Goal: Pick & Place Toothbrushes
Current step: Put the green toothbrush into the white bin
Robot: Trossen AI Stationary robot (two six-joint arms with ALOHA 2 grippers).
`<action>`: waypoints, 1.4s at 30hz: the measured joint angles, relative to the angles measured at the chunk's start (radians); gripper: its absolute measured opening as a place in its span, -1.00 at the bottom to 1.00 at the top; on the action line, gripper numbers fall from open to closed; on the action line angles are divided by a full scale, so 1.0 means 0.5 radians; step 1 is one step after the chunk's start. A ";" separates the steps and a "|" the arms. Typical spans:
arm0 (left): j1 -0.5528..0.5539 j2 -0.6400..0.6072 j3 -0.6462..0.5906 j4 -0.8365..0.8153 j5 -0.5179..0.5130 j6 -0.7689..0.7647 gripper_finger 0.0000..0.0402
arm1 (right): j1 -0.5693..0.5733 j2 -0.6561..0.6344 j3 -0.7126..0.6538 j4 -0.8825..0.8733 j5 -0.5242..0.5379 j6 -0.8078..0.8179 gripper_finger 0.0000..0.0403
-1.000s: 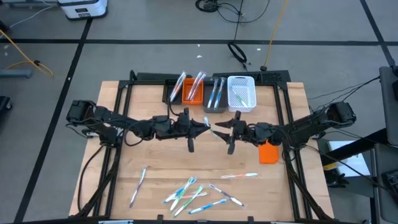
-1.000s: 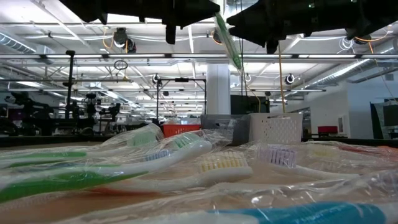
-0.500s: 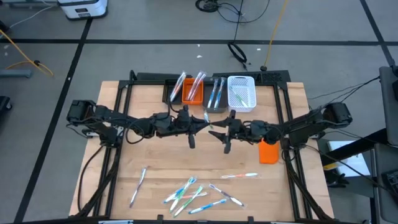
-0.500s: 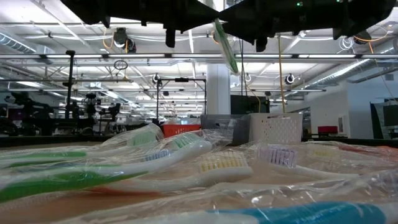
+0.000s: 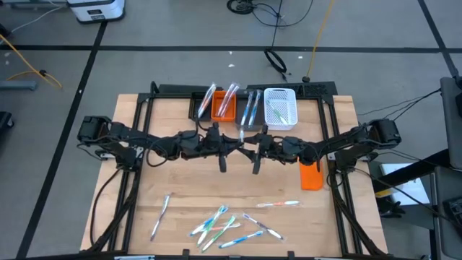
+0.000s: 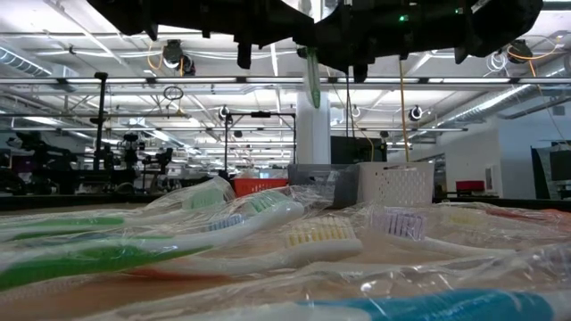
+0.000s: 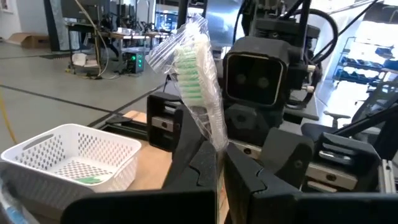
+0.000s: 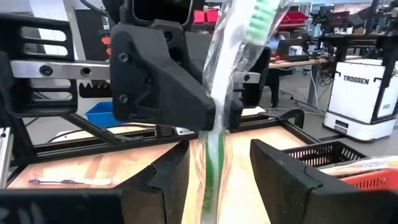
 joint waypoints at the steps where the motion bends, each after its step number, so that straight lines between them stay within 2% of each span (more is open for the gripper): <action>1: 0.000 0.000 0.000 -0.003 0.000 0.000 -1.00 | -0.002 0.001 0.000 -0.007 0.001 0.008 -0.22; 9: -0.001 0.000 0.000 -0.011 -0.001 0.002 -1.00 | -0.008 0.000 0.000 0.018 -0.043 0.049 -0.36; 12: -0.001 0.000 0.000 -0.014 -0.001 0.002 -1.00 | -0.008 0.000 0.000 0.013 -0.043 0.056 -0.54; 16: -0.001 0.000 0.001 -0.014 -0.002 0.005 -1.00 | -0.008 0.000 0.000 0.014 -0.043 0.045 -0.90; 26: -0.001 0.001 0.001 -0.016 -0.002 0.005 -0.86 | -0.010 0.000 0.000 0.013 -0.043 0.033 -0.93; 30: -0.001 0.001 0.002 -0.024 -0.003 0.047 -0.70 | -0.011 0.000 0.000 0.006 -0.042 0.028 -0.93; 34: -0.001 0.001 0.002 -0.027 -0.003 0.076 -0.46 | -0.011 -0.029 0.000 -0.026 -0.040 0.027 -0.93; 42: -0.010 0.001 0.002 -0.031 -0.003 0.020 0.06 | -0.011 -0.269 -0.001 -0.341 -0.039 -0.003 -0.93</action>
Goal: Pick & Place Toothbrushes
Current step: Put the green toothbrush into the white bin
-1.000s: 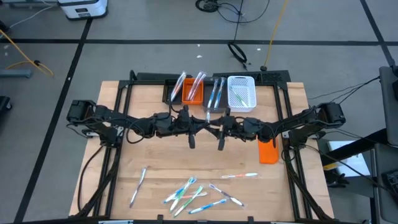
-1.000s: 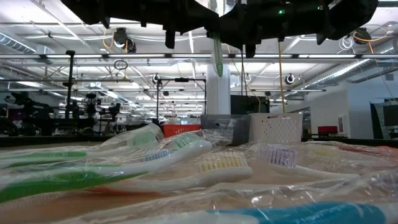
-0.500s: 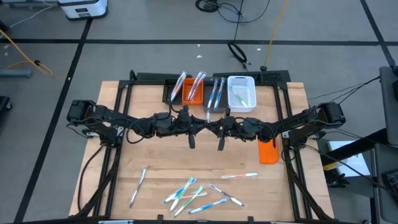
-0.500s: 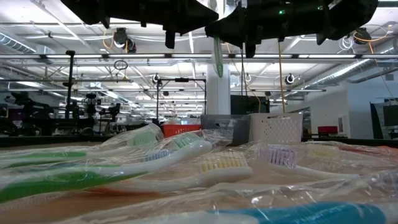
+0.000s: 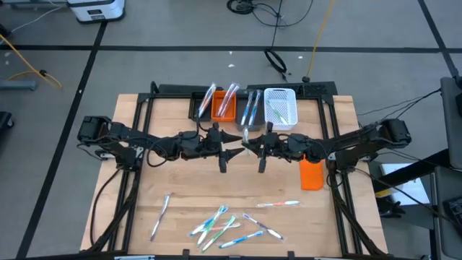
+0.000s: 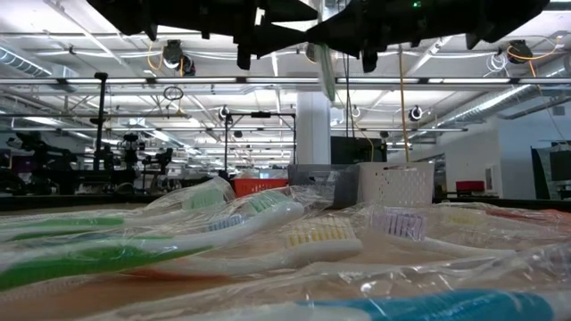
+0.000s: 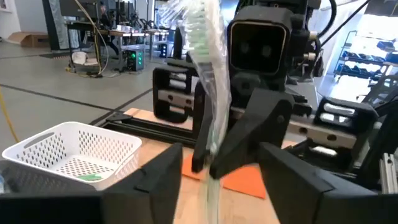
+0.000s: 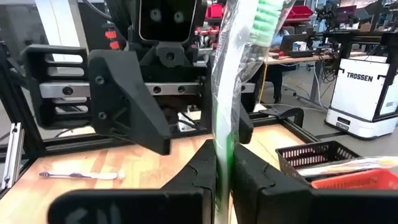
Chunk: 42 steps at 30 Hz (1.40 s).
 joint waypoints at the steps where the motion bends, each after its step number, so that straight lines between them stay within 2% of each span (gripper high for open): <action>1: -0.004 0.000 0.000 0.000 0.000 0.000 0.11 | 0.000 -0.039 0.000 -0.076 0.004 0.001 -0.93; 7: -0.026 0.000 0.000 0.000 0.000 0.000 0.27 | -0.003 -0.263 -0.002 -0.498 0.152 0.013 -0.93; 12: -0.051 0.000 0.000 -0.003 0.000 -0.022 0.29 | -0.078 -0.434 -0.002 -0.806 0.414 -0.001 -0.93; 15: -0.065 0.000 0.000 -0.003 0.000 -0.029 0.29 | -0.188 -0.506 -0.002 -0.923 0.439 0.042 -0.93; 30: -0.083 0.001 0.000 -0.016 -0.001 -0.075 0.29 | -0.906 -0.529 -0.002 -1.239 0.406 0.106 -0.93; 42: -0.083 0.001 0.000 -0.013 -0.002 -0.077 0.29 | -1.414 -0.450 -0.002 -1.342 0.008 0.155 -0.93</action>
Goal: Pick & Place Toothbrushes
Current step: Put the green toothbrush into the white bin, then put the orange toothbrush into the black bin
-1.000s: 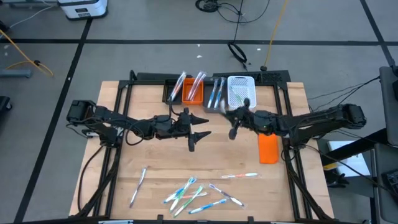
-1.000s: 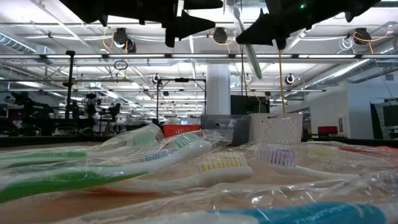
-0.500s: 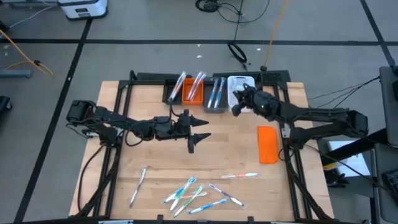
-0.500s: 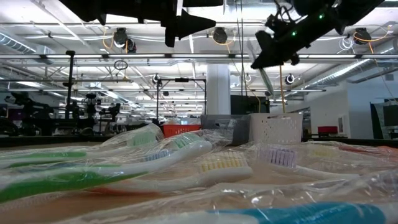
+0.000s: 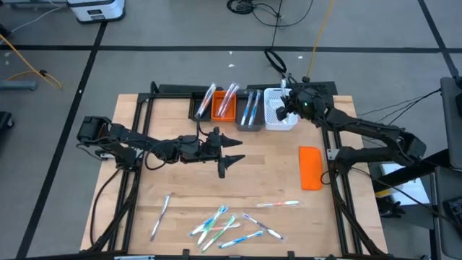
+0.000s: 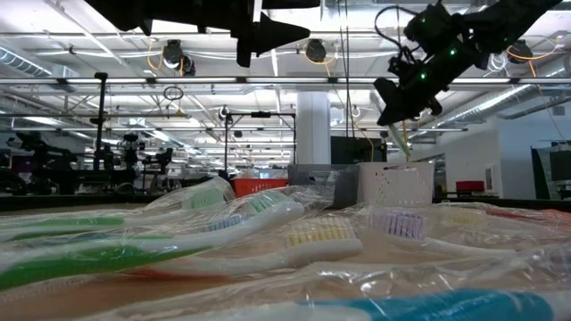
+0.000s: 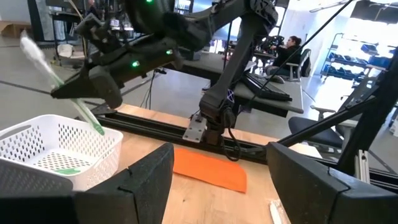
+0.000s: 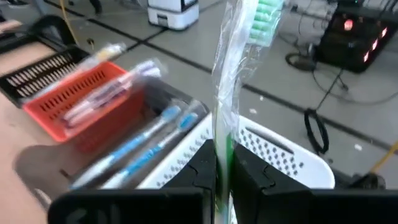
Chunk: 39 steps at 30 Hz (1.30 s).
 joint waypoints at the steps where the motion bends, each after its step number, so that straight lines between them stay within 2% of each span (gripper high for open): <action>1: 0.000 0.000 0.000 0.000 0.000 -0.001 0.29 | -0.032 0.024 0.000 -0.001 -0.025 0.002 -0.93; 13: 0.000 0.000 0.000 -0.001 -0.001 -0.005 0.29 | -0.244 0.398 0.002 -0.012 -0.223 -0.012 -0.93; 20: 0.000 0.000 0.000 -0.001 -0.001 -0.002 0.29 | -0.338 0.530 0.002 -0.010 -0.370 -0.040 -0.93; 25: 0.000 0.000 0.000 -0.001 -0.001 0.001 0.29 | -0.352 0.569 0.002 -0.021 -0.376 -0.065 -0.92; 33: 0.002 0.000 0.000 -0.008 -0.002 0.010 0.29 | -0.351 0.569 0.002 0.009 -0.375 -0.078 -0.60; 39: 0.002 0.000 0.000 -0.047 -0.031 0.011 0.29 | -0.351 0.569 0.002 0.008 -0.378 -0.103 -0.50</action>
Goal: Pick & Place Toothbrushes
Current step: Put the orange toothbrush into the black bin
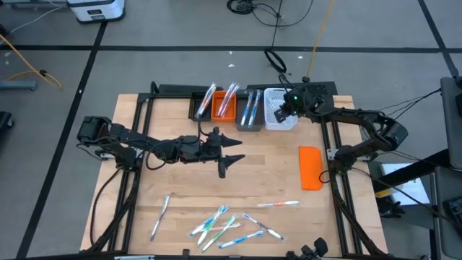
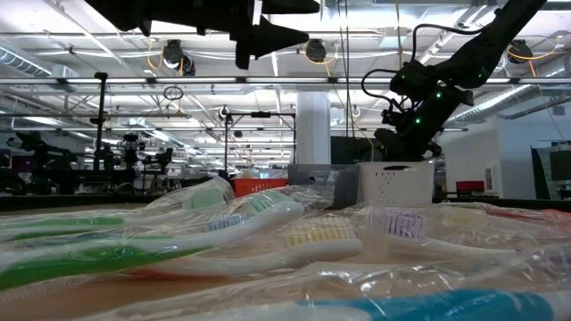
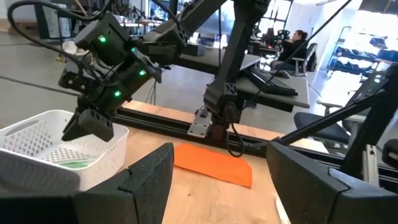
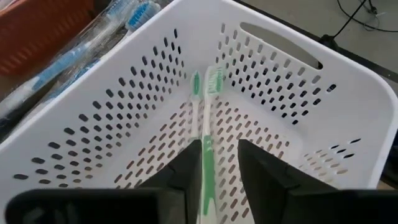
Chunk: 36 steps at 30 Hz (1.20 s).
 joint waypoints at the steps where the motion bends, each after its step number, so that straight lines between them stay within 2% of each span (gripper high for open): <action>1: 0.000 0.000 0.000 -0.002 -0.004 0.001 0.29 | 0.000 0.000 0.000 0.001 0.001 0.000 -0.49; 9: 0.000 0.000 0.000 -0.003 -0.009 0.005 0.29 | 0.005 0.000 0.000 0.033 -0.013 0.001 -0.47; 15: 0.000 0.000 0.000 -0.004 -0.009 0.005 0.29 | 0.007 -0.030 0.000 0.124 -0.292 0.053 -0.47; 19: 0.000 0.000 0.000 -0.008 -0.009 0.005 0.29 | 0.064 -0.159 0.000 0.103 -0.432 0.052 -0.48; 22: 0.000 0.000 0.000 -0.015 -0.009 0.005 0.29 | 0.129 -0.297 0.000 0.025 -0.626 0.044 -0.51; 27: 0.000 0.000 0.000 -0.016 -0.009 0.004 0.29 | 0.323 -0.514 0.000 -0.227 -0.889 0.055 -0.53; 36: 0.000 0.000 0.000 -0.032 -0.014 0.009 0.29 | 0.950 -0.666 -0.001 -0.658 -0.890 0.156 -0.54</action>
